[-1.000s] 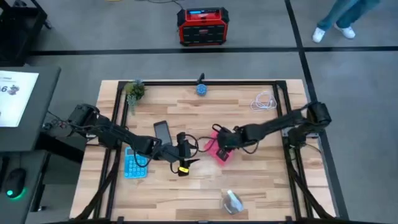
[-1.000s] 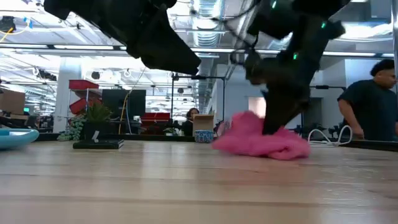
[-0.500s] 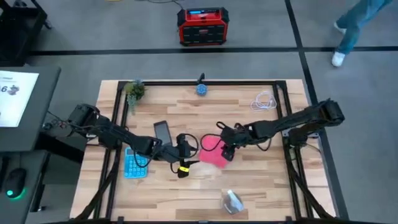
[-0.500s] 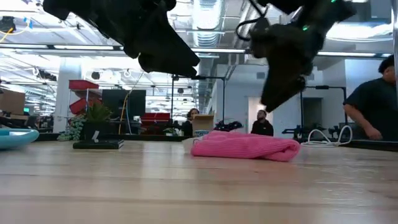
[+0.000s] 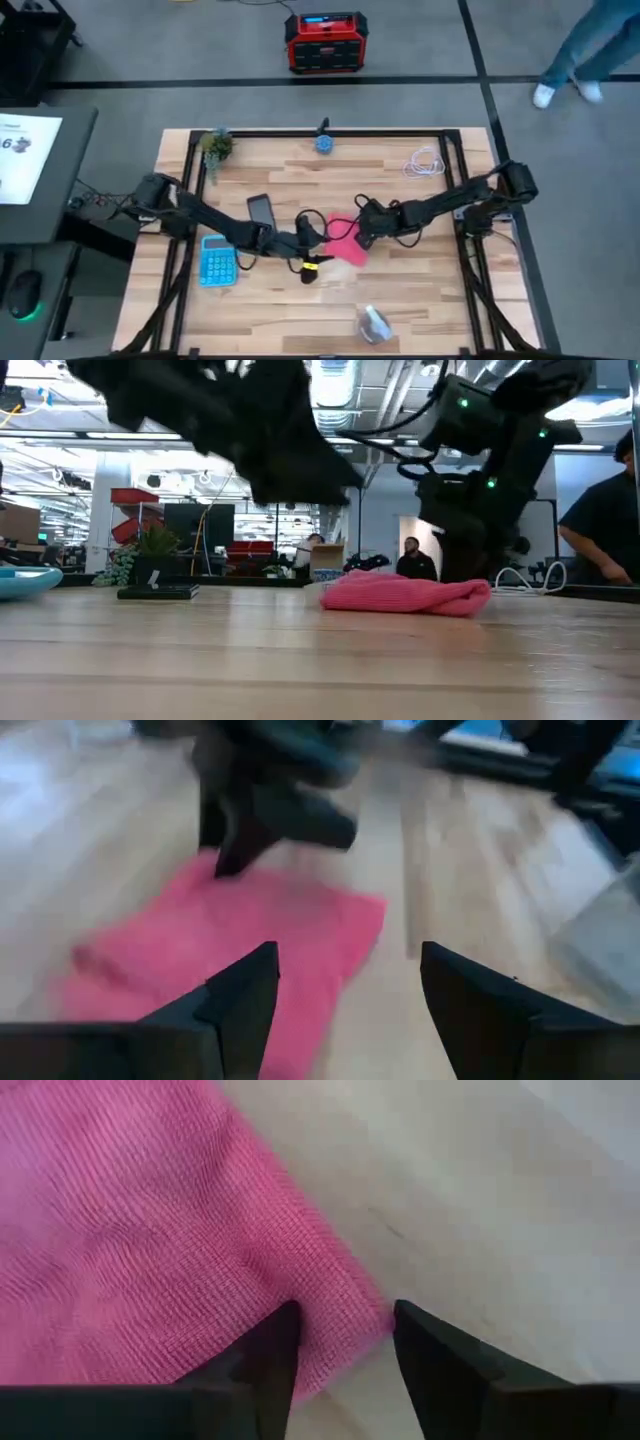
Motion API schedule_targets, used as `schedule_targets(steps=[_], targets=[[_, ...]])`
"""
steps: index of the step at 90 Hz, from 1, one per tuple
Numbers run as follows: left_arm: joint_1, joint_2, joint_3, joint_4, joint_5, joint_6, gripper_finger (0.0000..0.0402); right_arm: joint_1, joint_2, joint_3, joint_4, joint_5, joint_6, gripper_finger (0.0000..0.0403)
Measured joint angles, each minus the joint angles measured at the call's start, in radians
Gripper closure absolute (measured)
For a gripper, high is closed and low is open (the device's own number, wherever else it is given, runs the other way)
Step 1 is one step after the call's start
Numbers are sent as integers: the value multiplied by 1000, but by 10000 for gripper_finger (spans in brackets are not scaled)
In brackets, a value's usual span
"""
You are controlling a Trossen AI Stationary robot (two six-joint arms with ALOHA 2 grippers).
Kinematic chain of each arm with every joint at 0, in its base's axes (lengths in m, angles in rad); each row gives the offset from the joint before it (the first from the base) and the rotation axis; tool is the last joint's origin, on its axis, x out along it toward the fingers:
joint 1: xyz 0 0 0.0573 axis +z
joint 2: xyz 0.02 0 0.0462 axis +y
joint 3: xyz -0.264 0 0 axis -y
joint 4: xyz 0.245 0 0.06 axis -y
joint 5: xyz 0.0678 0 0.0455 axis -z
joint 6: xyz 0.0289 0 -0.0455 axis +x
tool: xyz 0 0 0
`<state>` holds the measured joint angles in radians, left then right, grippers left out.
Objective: Apply microfiber cloth
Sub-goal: Spray the black cellphone with the transparent spray bottle
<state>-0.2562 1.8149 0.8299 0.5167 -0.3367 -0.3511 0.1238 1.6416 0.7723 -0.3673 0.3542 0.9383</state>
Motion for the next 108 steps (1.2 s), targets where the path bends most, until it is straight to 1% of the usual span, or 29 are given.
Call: schedule_targets(steps=[11,20,32,43,52,59,71,83,90,97,103,108], targets=[[37,72,0,-17,4,-74,182,32,-28,3,-49,-2,29,283],[69,115,-2,-51,55,-128,182,56,-59,15,-48,24,34,286],[82,95,0,-106,90,-174,183,77,-67,18,-24,61,41,286],[74,46,9,-116,104,-169,183,86,-49,10,22,78,41,286],[81,42,42,-115,185,-111,183,83,-48,-24,57,78,41,286],[100,74,74,-119,205,-72,183,83,-48,-40,99,78,41,286],[132,152,123,-164,223,-56,183,83,-48,-57,118,75,42,286],[134,191,144,-216,216,-71,183,93,-48,-60,65,73,62,286],[129,191,146,-271,210,-81,183,95,-49,-59,-13,74,133,286],[118,169,145,-337,170,-89,183,109,-50,-58,-82,87,193,286],[107,150,143,-361,134,-92,183,128,-56,-57,-109,102,206,286],[100,130,140,-379,127,-97,183,149,-68,-57,-115,104,206,286]])
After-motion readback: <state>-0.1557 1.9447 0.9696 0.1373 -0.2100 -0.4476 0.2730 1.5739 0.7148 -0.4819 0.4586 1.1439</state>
